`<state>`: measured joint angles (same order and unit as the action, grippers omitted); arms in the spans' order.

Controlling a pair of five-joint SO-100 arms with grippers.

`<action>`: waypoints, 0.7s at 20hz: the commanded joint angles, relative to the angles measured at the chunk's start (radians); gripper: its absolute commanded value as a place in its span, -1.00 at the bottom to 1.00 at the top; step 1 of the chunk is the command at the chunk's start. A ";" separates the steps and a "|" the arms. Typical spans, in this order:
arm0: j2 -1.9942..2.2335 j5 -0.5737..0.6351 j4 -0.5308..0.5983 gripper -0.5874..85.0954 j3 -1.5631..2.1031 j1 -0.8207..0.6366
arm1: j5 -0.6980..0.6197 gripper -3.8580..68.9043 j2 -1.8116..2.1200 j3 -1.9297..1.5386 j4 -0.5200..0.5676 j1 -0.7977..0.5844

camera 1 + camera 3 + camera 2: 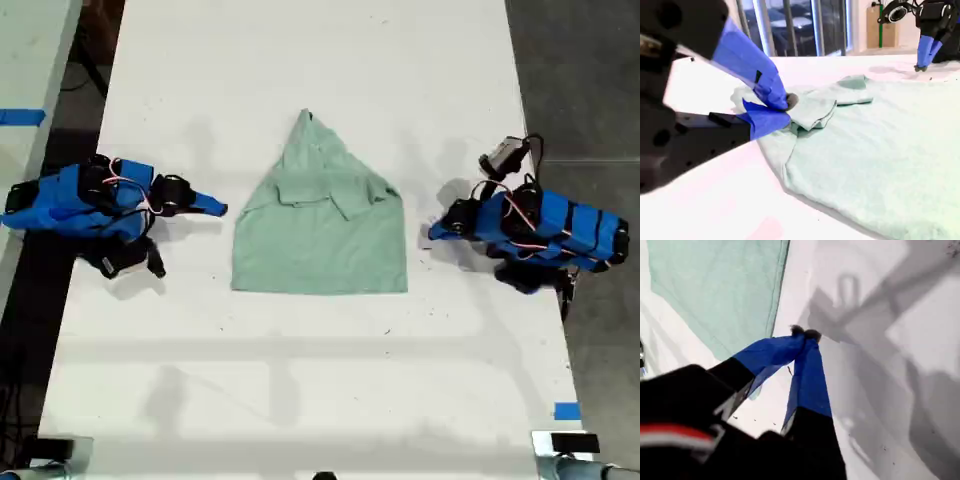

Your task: Fold t shirt

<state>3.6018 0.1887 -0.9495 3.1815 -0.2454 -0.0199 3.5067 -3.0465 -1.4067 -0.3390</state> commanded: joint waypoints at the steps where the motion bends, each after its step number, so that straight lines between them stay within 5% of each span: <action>1: 0.006 -0.006 -0.009 -0.99 0.005 -0.020 | 0.003 -0.96 0.006 -0.041 0.028 0.035; 14: 0.006 -0.006 -0.011 -0.99 0.005 -0.021 | -0.003 -0.96 0.003 -0.011 0.009 0.035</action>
<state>3.6018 0.1887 -0.9587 3.1815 -0.2485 -0.0199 3.5067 -3.0465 -1.4067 -0.3114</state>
